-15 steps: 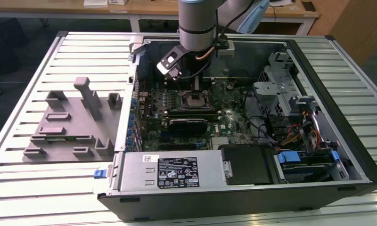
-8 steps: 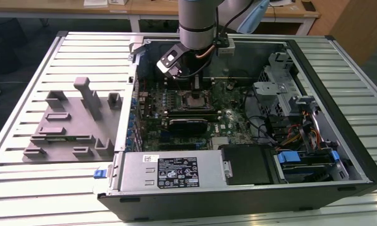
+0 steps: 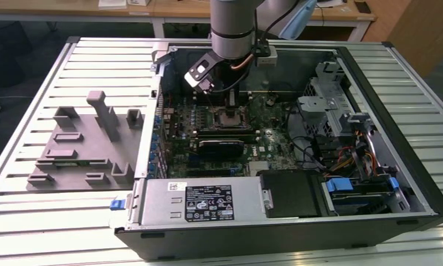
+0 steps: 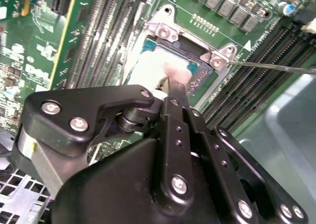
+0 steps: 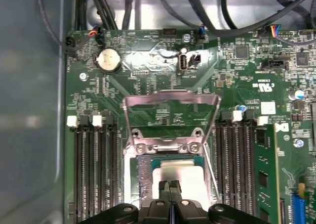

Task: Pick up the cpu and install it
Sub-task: 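Place the cpu into insertion slot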

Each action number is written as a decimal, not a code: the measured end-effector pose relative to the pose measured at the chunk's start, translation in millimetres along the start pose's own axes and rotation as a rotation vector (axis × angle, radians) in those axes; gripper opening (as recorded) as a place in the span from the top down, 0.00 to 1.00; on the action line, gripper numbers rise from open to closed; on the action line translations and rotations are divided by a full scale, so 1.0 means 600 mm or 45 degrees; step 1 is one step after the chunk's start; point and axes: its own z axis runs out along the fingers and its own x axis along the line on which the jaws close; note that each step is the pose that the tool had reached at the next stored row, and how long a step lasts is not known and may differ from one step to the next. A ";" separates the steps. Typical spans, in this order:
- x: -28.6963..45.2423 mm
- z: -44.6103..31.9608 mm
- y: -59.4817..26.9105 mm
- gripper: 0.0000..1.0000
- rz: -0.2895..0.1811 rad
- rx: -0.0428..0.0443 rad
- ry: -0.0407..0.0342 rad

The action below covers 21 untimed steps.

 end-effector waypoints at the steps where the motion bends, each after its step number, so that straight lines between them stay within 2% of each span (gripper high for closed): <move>1: -0.002 0.000 0.000 0.89 0.000 0.000 0.0000; 7: -0.008 0.001 0.000 0.89 0.003 0.000 0.0001; 17: -0.009 0.012 0.000 0.89 0.009 0.001 -0.0017; 21: -0.009 0.013 0.000 0.89 0.009 0.001 0.0008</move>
